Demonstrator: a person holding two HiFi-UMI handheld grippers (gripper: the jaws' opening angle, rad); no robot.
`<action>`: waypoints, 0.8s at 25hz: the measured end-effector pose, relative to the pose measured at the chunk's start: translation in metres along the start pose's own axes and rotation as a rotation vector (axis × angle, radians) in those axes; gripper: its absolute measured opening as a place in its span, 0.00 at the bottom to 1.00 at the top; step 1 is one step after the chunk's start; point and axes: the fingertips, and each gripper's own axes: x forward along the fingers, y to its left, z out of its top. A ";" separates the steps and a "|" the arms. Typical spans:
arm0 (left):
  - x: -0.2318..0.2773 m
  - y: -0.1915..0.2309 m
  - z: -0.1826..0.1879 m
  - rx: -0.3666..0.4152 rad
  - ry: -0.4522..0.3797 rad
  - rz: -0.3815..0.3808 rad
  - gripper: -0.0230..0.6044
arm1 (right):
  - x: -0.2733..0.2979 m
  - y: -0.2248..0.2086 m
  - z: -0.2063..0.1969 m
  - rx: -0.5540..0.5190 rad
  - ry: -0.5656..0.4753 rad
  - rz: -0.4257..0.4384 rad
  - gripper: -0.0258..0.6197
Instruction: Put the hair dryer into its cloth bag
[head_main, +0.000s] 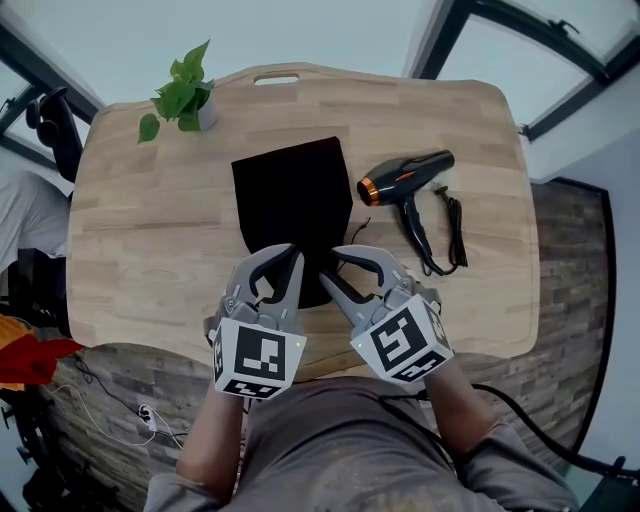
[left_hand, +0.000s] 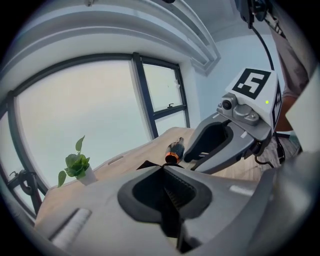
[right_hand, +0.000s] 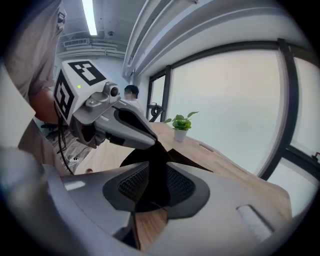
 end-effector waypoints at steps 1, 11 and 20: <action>0.001 -0.001 0.000 0.002 0.004 -0.004 0.06 | 0.001 0.001 -0.004 -0.001 0.008 -0.005 0.25; 0.004 -0.015 -0.002 0.028 0.019 -0.045 0.06 | -0.004 -0.024 -0.017 0.019 0.032 -0.147 0.14; 0.013 -0.030 0.008 0.055 0.018 -0.083 0.06 | -0.017 -0.036 -0.026 0.048 0.040 -0.204 0.11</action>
